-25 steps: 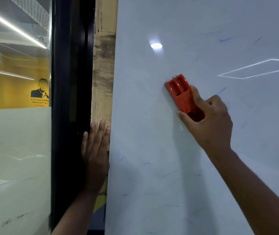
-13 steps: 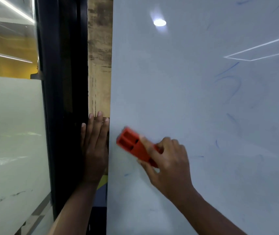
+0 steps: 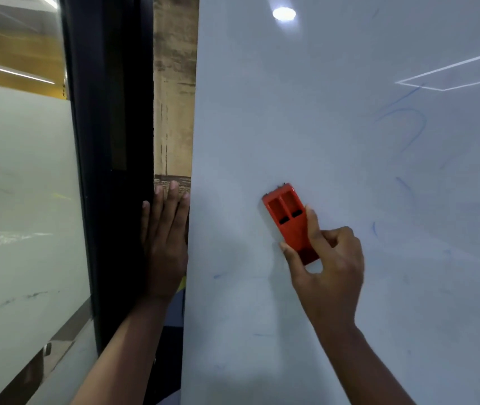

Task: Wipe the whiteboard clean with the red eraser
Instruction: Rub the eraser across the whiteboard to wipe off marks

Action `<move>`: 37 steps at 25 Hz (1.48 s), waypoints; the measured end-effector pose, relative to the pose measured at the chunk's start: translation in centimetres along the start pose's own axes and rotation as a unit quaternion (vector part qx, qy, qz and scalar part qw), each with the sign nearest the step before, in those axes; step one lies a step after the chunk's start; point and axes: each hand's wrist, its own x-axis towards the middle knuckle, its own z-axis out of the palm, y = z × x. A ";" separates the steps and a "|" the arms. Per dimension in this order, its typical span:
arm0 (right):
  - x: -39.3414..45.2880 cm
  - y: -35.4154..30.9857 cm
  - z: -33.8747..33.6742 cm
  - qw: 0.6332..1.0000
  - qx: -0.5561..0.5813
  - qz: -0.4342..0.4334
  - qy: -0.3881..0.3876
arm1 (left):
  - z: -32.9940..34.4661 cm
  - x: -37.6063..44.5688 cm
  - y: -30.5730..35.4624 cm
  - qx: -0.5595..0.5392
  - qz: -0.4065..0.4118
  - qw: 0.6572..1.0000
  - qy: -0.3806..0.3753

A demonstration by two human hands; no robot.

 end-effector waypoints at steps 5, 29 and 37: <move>-5.9 -2.4 2.5 0.977 -0.073 -0.153 -0.133 | -0.1 0.1 -0.1 0.002 0.001 1.000 0.004; -16.7 0.3 5.2 0.959 -0.038 -0.210 -0.186 | -2.2 -8.6 0.8 -0.024 -0.046 0.991 -0.126; -21.2 2.3 5.5 0.914 -0.056 -0.307 -0.260 | -2.9 -10.0 1.2 -0.024 -0.065 0.986 -0.150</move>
